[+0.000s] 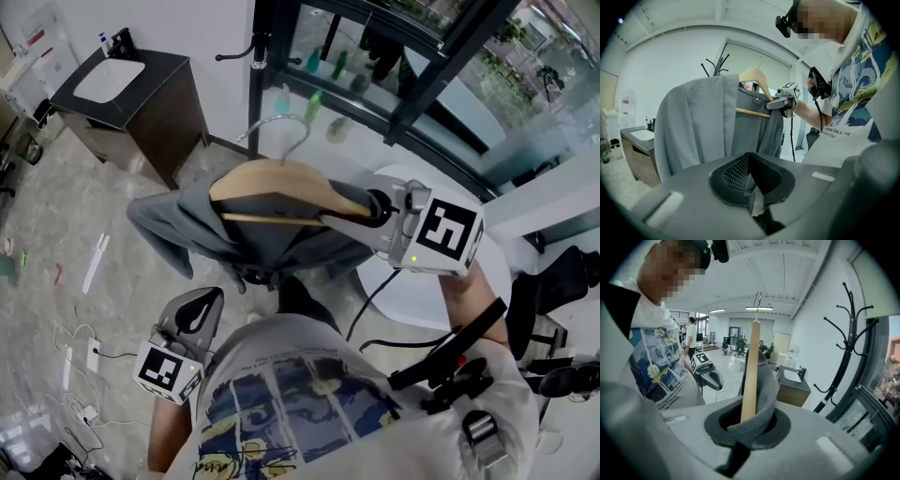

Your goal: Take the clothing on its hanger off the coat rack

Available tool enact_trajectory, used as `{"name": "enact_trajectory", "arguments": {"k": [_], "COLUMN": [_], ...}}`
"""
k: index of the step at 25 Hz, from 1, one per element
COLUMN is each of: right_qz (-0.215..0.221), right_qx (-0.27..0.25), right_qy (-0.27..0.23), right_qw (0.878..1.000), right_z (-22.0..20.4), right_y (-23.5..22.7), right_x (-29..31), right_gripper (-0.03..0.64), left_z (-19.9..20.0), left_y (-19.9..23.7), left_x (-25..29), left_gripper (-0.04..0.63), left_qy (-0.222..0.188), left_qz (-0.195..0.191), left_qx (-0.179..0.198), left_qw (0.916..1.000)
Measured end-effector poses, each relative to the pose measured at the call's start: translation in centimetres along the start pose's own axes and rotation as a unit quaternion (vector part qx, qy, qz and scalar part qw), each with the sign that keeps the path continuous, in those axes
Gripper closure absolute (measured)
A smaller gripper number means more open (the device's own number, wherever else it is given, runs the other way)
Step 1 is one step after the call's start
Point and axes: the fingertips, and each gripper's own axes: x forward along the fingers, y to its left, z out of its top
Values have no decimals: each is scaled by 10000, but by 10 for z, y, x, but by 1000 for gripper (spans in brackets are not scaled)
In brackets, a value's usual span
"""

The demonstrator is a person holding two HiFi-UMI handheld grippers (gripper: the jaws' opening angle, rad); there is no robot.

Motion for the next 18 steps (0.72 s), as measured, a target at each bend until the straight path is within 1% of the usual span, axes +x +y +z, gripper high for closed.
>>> {"name": "enact_trajectory", "arguments": {"k": [5, 18], "right_qz": [0, 44], "right_qx": [-4, 8], "right_qy": [-4, -39], "right_qw": [10000, 10000], "right_z": [-3, -4], "right_y": [1, 1], "right_x": [-2, -1], "right_gripper": [614, 614], "left_z": [-2, -2], "left_y": [-5, -5], "left_x": [5, 7], "left_gripper": [592, 592], "left_qy": [20, 31], "left_qz": [-61, -67], "left_qx": [10, 1], "left_qw": [10000, 10000]}}
